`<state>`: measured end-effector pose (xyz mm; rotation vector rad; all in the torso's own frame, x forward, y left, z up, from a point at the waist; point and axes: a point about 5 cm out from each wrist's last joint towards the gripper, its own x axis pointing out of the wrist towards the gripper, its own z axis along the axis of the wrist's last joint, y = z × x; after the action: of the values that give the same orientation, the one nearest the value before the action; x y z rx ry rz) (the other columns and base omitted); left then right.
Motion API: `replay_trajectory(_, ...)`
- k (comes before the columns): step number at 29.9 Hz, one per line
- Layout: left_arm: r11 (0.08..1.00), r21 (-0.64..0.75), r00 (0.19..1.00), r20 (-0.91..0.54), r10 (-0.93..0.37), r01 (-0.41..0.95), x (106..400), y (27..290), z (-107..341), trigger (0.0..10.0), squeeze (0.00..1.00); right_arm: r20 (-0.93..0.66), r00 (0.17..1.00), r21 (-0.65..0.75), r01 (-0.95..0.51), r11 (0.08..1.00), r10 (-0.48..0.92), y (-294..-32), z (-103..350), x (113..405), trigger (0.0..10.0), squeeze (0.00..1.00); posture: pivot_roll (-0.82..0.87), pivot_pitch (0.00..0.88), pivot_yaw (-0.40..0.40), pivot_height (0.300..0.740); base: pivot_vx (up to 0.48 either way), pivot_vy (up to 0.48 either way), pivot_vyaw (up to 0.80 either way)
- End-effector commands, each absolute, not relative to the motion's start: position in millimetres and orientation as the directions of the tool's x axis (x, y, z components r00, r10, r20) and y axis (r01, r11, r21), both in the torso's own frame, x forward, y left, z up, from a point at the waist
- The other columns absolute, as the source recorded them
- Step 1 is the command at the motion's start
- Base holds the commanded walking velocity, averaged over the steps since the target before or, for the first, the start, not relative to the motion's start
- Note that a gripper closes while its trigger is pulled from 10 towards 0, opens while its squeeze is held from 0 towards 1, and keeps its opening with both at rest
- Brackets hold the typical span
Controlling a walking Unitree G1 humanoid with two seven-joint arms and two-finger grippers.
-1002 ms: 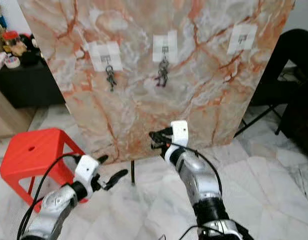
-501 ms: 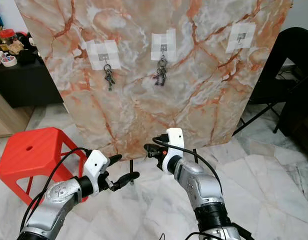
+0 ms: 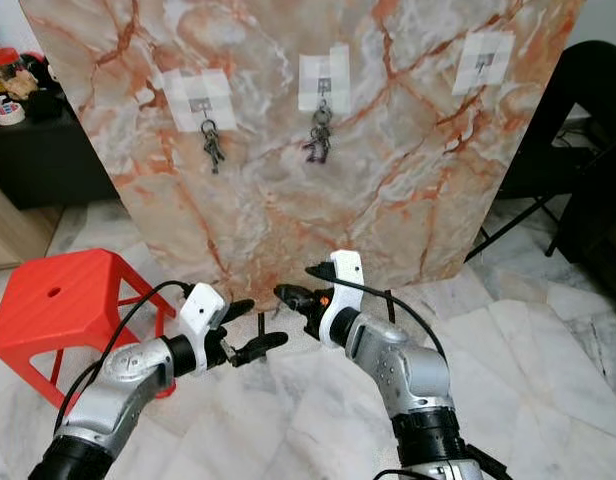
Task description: Hang keys on a hook
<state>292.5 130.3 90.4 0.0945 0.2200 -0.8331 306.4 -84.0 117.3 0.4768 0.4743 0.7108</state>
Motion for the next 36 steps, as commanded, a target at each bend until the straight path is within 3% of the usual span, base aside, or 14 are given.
replay_trajectory(1, 0.681, -0.005, 0.658, -0.252, -0.710, 0.733, 294.2, 132.8, 88.5, 10.0, 0.00, -0.238, 0.656, 0.566, -0.505, 0.651, 0.716, -84.5, 120.3, 303.8, 10.0, 0.00, 0.00, 0.129, 0.006, 0.740, 0.000, 0.000, 0.00)
replay_trajectory(8, 0.739, -0.008, 0.718, -0.231, -0.657, 0.673, 303.6, 139.9, 89.9, 10.0, 0.00, -0.279, 0.626, 0.558, -0.512, 0.653, 0.729, -81.1, 118.5, 298.0, 10.0, 0.00, 0.00, 0.134, 0.008, 0.740, 0.000, 0.000, 0.00)
replay_trajectory(24, 0.735, -0.093, 0.690, -0.281, -0.667, 0.672, 298.3, 143.1, 77.1, 10.0, 0.00, -0.333, 0.624, 0.552, -0.478, 0.683, 0.707, -83.5, 111.2, 295.4, 10.0, 0.00, 0.00, 0.146, 0.013, 0.740, 0.000, 0.000, 0.00)
replay_trajectory(26, 0.734, -0.105, 0.688, -0.279, -0.670, 0.671, 297.2, 142.9, 75.9, 9.0, 0.00, -0.330, 0.625, 0.553, -0.479, 0.681, 0.708, -82.6, 112.0, 295.6, 10.0, 0.00, 0.01, 0.152, 0.018, 0.740, 0.000, 0.000, 0.00)
replay_trajectory(27, 0.736, -0.110, 0.690, -0.278, -0.668, 0.668, 297.1, 142.9, 75.5, 10.0, 0.00, -0.329, 0.626, 0.555, -0.478, 0.681, 0.708, -82.4, 112.1, 295.6, 10.0, 0.00, 0.01, 0.152, 0.018, 0.740, 0.000, 0.000, 0.00)
replay_trajectory(36, 0.719, -0.205, 0.682, -0.230, -0.694, 0.664, 297.7, 136.7, 79.4, 10.0, 0.00, -0.327, 0.629, 0.564, -0.469, 0.679, 0.705, -81.7, 112.3, 295.1, 10.0, 0.00, 0.01, 0.156, 0.021, 0.740, 0.000, 0.000, 0.00)
